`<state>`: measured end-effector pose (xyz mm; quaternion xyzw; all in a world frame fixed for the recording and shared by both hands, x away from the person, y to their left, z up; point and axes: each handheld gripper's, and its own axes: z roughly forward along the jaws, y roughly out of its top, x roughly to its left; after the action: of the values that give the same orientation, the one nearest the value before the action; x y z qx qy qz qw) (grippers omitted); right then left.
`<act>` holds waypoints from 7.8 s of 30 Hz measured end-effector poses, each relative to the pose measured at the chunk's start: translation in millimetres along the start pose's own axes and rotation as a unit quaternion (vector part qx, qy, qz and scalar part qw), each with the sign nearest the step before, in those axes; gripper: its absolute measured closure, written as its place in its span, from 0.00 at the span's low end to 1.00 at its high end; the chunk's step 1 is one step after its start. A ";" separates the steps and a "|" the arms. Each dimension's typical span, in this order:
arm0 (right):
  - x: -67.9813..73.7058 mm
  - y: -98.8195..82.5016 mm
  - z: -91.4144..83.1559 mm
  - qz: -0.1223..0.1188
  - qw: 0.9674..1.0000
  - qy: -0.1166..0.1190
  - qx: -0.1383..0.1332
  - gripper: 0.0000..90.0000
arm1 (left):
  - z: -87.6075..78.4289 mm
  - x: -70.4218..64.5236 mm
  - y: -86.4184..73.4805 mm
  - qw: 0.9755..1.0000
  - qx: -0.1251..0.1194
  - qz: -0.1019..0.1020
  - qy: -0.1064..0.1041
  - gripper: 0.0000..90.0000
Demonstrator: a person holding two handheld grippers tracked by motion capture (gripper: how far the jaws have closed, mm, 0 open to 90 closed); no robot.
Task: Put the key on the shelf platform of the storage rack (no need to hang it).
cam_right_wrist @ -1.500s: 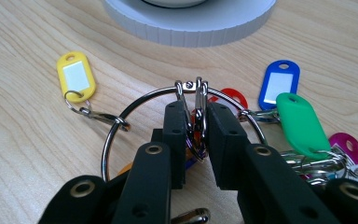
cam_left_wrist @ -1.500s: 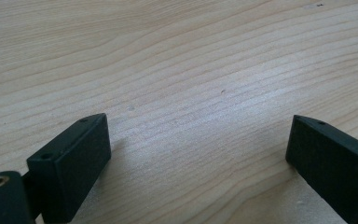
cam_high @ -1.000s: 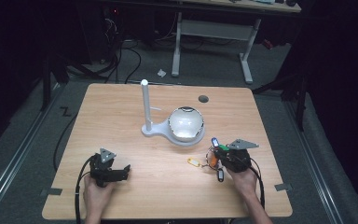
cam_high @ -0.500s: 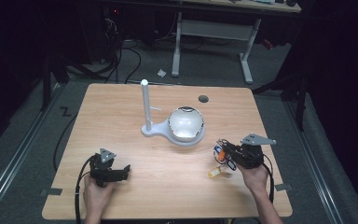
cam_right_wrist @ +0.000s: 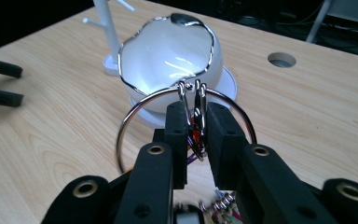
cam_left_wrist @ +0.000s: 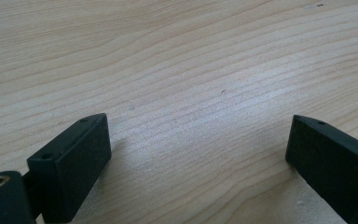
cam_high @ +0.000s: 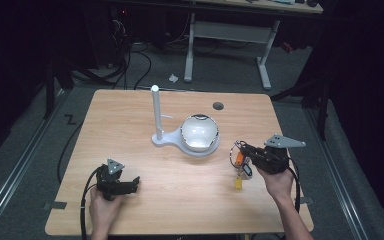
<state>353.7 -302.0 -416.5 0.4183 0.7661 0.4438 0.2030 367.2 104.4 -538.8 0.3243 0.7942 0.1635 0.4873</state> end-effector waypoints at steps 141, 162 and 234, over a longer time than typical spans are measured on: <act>28.9 74.0 140.5 -0.044 0.997 0.026 0.052 0.90 | 0.2 0.1 0.5 1.000 -0.003 -0.001 0.001 0.09; 19.4 55.8 138.0 -0.019 0.998 0.015 0.057 0.58 | 0.2 0.0 0.5 1.000 -0.003 -0.002 0.001 0.09; -16.2 -35.0 1.0 0.063 0.997 -0.027 -0.030 0.51 | 0.0 -1.0 0.1 1.000 -0.003 -0.010 0.005 0.09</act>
<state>347.5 -323.7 -447.8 0.4718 0.7184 0.4671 0.2079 367.6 103.8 -538.1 0.3138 0.7993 0.1629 0.4860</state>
